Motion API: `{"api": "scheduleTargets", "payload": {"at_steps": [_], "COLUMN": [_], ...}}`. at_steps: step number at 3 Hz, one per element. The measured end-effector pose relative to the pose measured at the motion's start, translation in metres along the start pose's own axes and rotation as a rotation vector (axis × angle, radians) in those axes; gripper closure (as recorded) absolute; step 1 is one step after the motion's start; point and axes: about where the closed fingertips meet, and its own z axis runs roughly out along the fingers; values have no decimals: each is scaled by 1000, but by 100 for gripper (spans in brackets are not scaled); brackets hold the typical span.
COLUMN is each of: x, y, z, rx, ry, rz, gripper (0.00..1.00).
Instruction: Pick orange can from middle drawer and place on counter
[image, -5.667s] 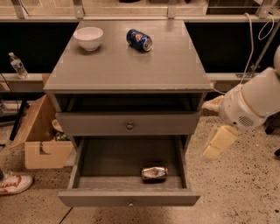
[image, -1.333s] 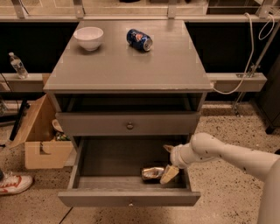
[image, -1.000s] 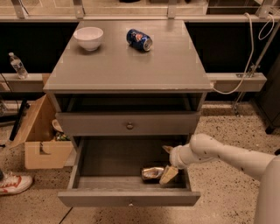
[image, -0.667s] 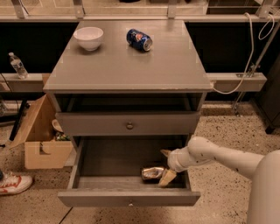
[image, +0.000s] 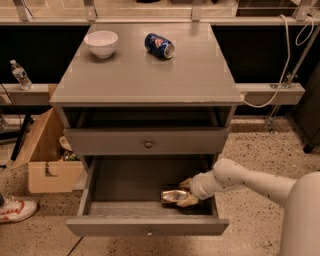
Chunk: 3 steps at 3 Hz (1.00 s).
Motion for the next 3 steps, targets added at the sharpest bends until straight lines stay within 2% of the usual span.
{"api": "scheduleTargets", "payload": {"at_steps": [1,2,3], "x": [-6,-21,-39], "y": [9,29,35], "z": [-15,-67,-136], "rx": [1,5,24], "ry": [-30,-80,-162], "rz": [-14,-53,-99], "gripper": [71,95,100]}}
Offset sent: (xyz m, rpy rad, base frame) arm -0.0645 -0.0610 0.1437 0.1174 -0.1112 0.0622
